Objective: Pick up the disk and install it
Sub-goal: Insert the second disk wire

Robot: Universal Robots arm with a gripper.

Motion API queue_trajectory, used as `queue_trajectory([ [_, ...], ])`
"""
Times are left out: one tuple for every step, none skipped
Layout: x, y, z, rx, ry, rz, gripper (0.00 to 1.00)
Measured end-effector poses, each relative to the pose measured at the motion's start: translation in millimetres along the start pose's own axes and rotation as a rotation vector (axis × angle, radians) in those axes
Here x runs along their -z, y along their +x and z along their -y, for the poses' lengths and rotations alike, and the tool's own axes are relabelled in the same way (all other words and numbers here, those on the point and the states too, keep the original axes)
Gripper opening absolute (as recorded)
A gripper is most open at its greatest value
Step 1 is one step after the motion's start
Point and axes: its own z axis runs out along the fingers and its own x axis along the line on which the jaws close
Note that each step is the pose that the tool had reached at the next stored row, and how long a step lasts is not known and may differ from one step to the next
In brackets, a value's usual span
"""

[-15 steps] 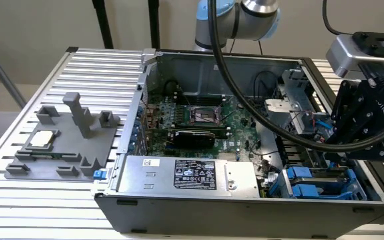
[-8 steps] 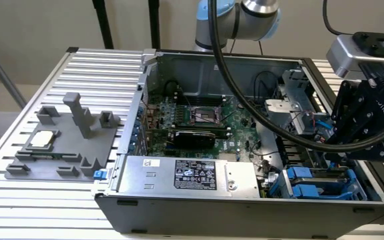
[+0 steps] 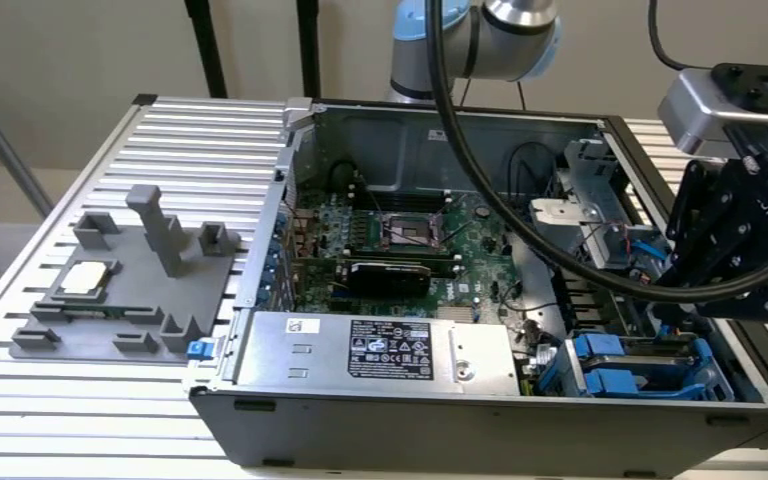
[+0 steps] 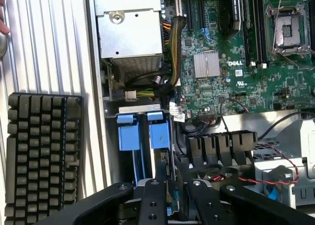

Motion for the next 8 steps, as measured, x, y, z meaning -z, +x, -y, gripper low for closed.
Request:
queue_trajectory([
  [-0.2, -0.6, 1.2, 0.000, 0.0000, 0.0003, 1.00],
  [-0.3, -1.3, 2.4, 0.000, 0.0000, 0.0000, 1.00],
  [-0.6, -1.7, 3.4, 0.000, 0.0001, -0.0004, 1.00],
  [-1.2, -2.1, 4.2, 0.000, 0.0002, -0.0020, 1.00],
  [-1.8, -2.4, 5.0, 0.000, 0.0005, -0.0037, 1.00],
  [-2.6, -2.8, 5.5, 0.000, 0.0007, -0.0056, 1.00],
  [-3.6, -3.3, 5.9, 0.000, 0.0010, -0.0077, 1.00],
  [-5.0, -3.8, 6.4, 0.000, 0.0012, -0.0094, 1.00],
])
